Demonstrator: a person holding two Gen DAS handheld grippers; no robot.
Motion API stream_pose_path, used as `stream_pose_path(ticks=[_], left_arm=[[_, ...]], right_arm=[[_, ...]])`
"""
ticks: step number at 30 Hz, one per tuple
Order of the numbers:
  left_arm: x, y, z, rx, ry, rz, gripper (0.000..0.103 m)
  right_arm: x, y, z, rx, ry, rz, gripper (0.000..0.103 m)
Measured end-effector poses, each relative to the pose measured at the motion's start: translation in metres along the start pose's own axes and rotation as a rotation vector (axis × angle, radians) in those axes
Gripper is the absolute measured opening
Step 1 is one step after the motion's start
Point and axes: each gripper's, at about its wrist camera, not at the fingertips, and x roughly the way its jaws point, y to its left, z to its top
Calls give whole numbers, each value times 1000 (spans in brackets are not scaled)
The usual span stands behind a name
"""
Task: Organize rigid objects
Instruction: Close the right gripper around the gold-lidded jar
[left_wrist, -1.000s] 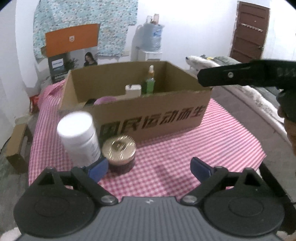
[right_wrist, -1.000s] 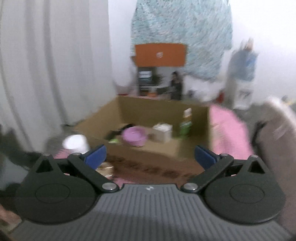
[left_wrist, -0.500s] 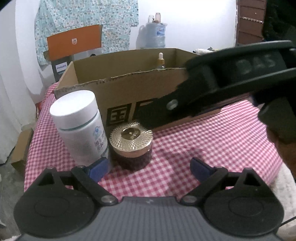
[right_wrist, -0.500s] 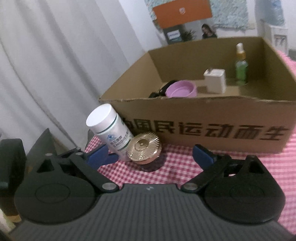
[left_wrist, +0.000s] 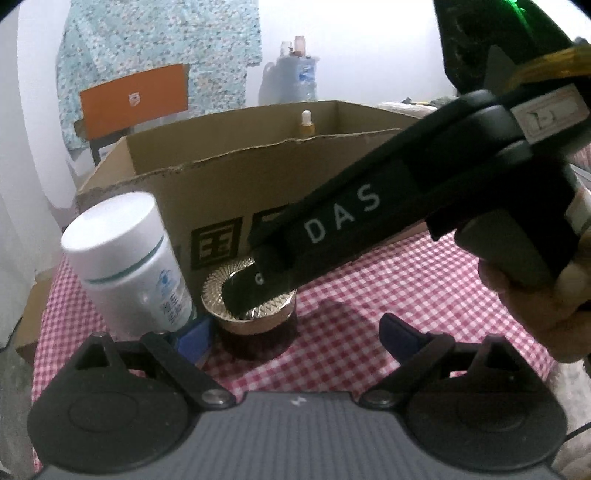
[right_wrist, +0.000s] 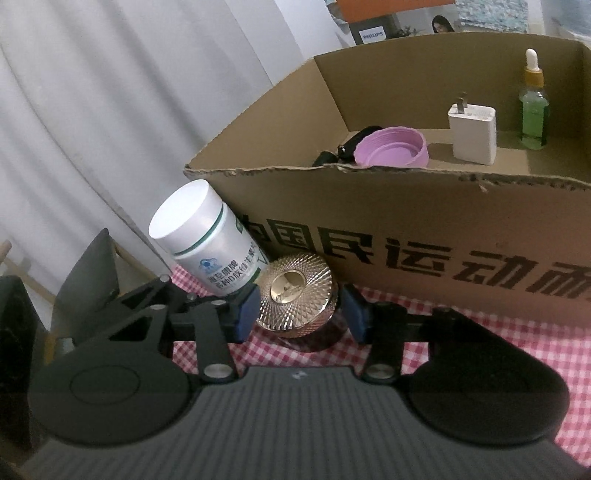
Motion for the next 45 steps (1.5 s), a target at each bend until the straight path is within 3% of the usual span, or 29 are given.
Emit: stream_pose_path(ticks=[7, 18, 28, 41, 45], left_arm=[[2, -19, 6, 42, 9, -49, 96], [5, -62, 14, 110, 11, -187, 96], [14, -64, 21, 130, 12, -127, 95], [42, -55, 38, 87, 68, -102, 60], [43, -53, 41, 67, 69, -108, 57]], right_arm=[[-18, -11, -10, 22, -8, -25, 48], [-68, -42, -39, 129, -43, -87, 49], [-94, -54, -55, 219, -90, -98, 50], [-83, -62, -50, 273, -91, -64, 51], [-80, -59, -51, 275, -84, -51, 51]])
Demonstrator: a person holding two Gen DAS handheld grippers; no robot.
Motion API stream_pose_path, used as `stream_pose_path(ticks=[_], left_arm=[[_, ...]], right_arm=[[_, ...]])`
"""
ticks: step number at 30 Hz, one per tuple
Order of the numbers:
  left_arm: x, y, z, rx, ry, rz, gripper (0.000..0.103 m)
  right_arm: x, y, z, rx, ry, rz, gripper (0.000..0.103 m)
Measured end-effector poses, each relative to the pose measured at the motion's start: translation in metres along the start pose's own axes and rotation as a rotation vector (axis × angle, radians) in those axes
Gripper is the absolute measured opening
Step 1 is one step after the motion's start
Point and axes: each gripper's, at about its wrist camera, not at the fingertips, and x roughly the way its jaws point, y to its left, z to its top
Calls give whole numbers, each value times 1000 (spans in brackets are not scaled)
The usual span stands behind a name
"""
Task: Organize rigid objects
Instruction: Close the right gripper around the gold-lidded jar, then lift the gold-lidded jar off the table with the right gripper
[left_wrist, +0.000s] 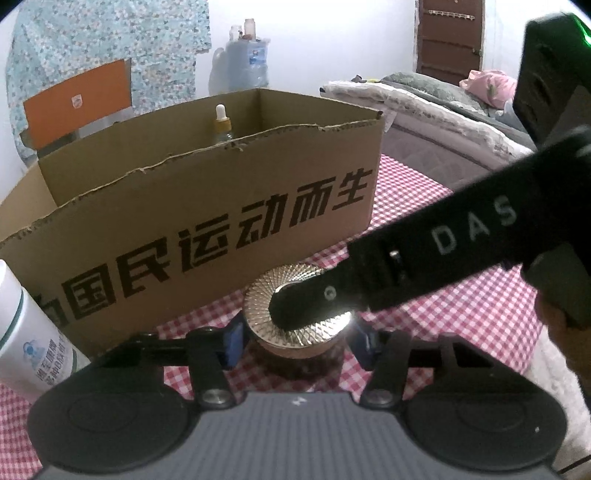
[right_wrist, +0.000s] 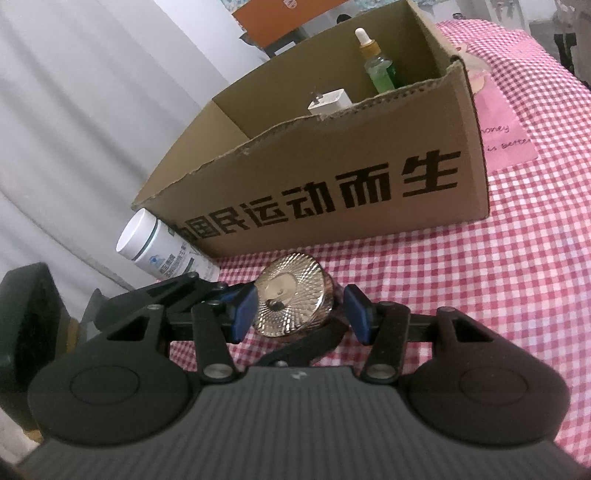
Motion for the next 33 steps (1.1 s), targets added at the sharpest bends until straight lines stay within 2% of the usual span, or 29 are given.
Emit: stream_pose_path(ticks=[20, 33], left_arm=[[-11, -21, -6, 5, -4, -29, 57], [-7, -25, -2, 15, 4, -37, 58]], right_arm=[[-14, 4, -14, 2, 9, -38, 52], [-19, -3, -14, 28, -8, -34, 52]])
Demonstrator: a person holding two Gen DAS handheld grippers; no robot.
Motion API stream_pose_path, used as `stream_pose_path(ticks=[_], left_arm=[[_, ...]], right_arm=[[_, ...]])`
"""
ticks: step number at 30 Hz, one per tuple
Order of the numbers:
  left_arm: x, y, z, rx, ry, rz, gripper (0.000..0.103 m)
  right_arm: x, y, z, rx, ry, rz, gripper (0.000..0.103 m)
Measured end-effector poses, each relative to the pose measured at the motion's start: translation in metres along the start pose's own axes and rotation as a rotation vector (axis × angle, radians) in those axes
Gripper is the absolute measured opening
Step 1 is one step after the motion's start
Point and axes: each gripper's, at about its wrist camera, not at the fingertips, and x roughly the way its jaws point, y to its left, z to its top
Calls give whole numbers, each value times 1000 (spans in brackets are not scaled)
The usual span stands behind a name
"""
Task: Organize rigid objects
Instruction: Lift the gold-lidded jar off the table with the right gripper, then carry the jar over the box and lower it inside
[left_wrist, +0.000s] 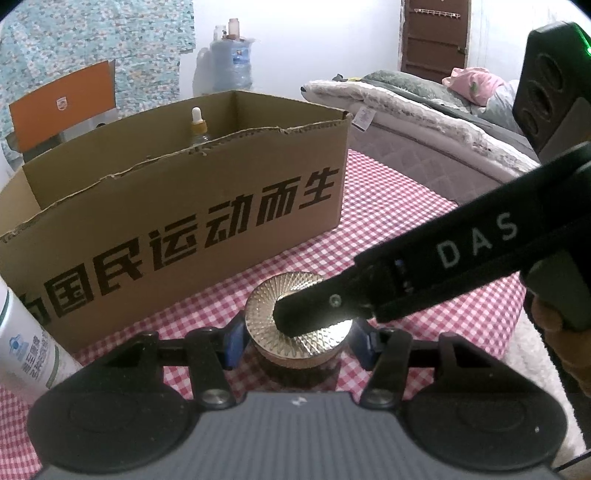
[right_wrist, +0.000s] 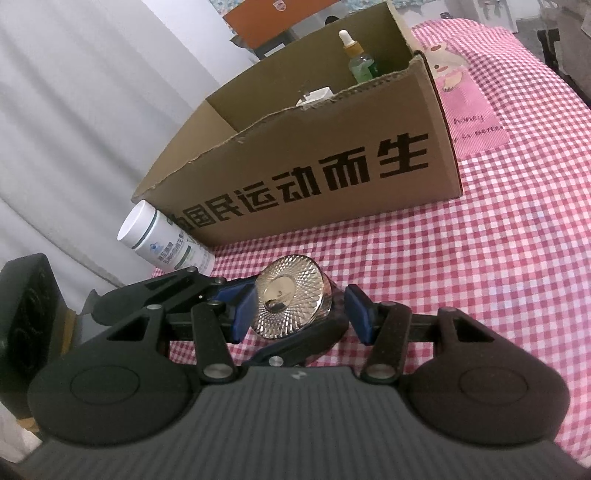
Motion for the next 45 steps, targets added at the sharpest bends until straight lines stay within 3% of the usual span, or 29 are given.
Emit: stream_pose_path(ticks=[20, 29, 37, 41, 45], left_arm=[[0, 1, 1, -10, -11, -2, 57], [-35, -3, 15, 3, -93, 24, 57], [-73, 2, 62, 24, -227, 89, 57], [-73, 17, 94, -26, -234, 124, 57], [-54, 38, 124, -104, -187, 153, 57]], right_arm=[[1, -1, 0, 17, -10, 11, 47], [-26, 19, 6, -31, -68, 30, 46], [-66, 56, 44, -147, -199, 71, 46], [-67, 68, 82, -208, -213, 77, 46], [-51, 69, 129, -237, -162, 81, 47]])
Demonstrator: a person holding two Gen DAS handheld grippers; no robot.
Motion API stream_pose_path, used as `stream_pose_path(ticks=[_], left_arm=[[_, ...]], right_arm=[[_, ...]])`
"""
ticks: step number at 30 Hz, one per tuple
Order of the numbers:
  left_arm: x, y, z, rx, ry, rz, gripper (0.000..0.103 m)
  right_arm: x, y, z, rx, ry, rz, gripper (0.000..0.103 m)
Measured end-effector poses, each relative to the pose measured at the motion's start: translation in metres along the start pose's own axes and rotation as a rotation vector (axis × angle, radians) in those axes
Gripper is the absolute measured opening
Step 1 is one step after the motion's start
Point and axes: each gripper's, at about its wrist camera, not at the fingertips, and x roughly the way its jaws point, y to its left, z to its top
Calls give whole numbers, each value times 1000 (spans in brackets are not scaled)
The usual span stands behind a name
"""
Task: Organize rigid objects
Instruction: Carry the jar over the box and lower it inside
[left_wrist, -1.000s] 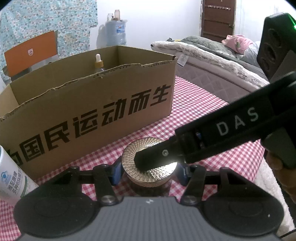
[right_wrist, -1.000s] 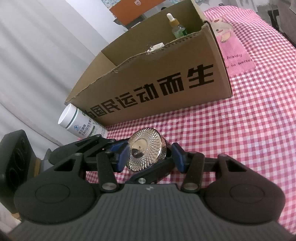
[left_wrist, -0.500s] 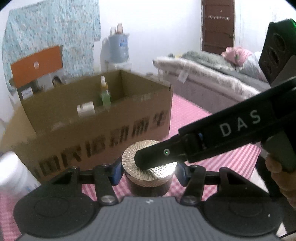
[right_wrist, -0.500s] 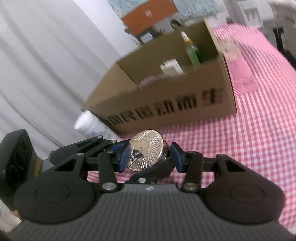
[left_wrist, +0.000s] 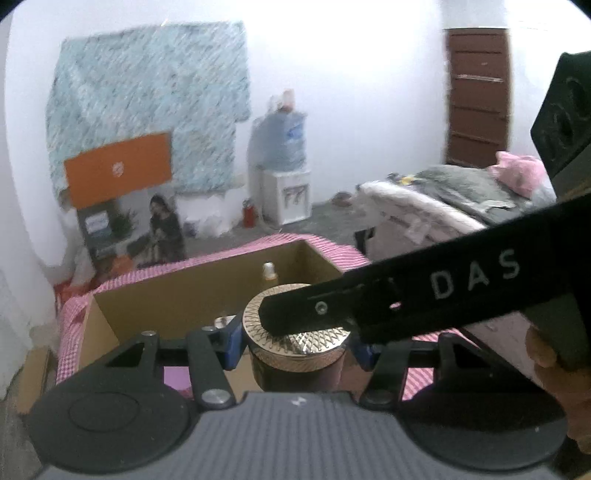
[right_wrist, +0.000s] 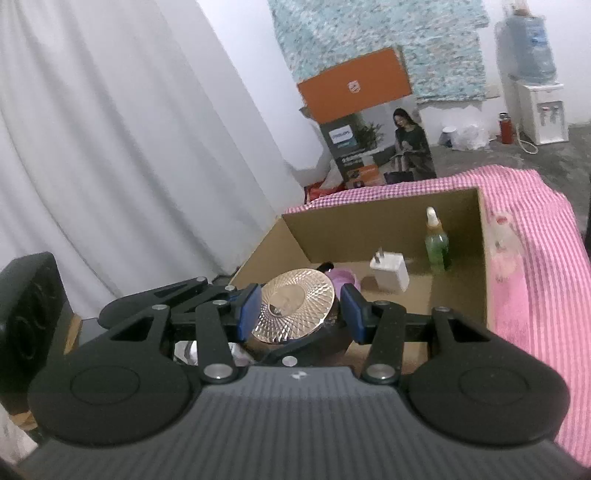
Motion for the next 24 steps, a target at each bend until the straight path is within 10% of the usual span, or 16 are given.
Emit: stream_pose_path(ticks=[11, 24], left_arm=[[97, 60, 1, -268, 295, -15, 57], [128, 76, -19, -360, 442, -13, 58]], right_arm=[[113, -55, 50, 80, 318, -14, 47], [165, -74, 36, 103, 451, -11, 47]])
